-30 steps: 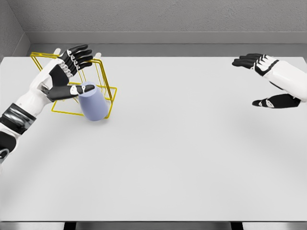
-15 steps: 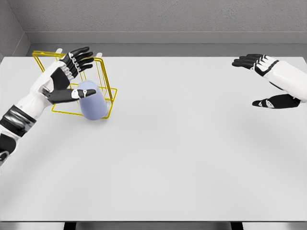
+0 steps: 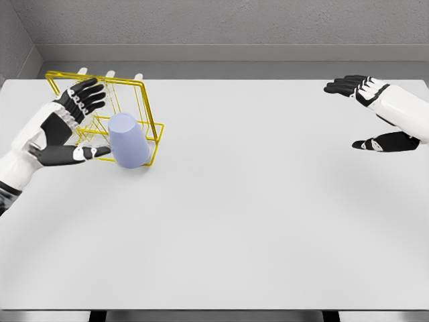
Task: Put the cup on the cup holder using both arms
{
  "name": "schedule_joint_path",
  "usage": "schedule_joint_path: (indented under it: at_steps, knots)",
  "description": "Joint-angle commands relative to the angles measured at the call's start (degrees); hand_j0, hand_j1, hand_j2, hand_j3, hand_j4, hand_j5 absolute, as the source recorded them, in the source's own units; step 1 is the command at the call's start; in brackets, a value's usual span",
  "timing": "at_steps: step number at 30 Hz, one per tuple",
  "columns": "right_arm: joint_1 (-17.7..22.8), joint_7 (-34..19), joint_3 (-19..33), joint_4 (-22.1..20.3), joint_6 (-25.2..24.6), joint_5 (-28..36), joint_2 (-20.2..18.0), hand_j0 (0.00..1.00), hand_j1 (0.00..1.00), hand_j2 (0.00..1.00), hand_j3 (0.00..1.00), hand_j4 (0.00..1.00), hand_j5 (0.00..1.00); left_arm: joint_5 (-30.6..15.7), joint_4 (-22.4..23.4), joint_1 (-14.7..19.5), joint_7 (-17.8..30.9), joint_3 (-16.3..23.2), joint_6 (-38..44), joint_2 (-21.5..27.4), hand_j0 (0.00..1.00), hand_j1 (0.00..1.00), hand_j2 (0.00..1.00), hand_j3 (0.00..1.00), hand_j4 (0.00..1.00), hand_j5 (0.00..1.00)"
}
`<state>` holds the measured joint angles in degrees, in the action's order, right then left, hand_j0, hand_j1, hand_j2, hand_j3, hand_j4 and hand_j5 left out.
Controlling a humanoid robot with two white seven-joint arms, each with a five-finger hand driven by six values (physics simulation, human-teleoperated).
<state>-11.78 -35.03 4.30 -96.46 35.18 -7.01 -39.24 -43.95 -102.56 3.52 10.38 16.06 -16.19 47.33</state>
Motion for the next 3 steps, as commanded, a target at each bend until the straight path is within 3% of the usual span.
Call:
schedule_joint_path:
  at_steps: [1,3]
  knots:
    - [0.0,0.0,0.0,0.0,-0.2,0.4,0.0,1.00,1.00,1.00,1.00,1.00,1.00,-0.3,-0.5,-0.2,0.0,-3.5,-3.8,0.9,1.00,1.00,1.00,1.00,1.00,1.00]
    - [0.0,0.0,0.0,0.0,-0.2,0.4,0.0,1.00,1.00,1.00,1.00,1.00,1.00,-0.3,-0.5,-0.7,0.0,-4.5,-4.5,1.2,1.00,1.00,1.00,1.00,1.00,1.00]
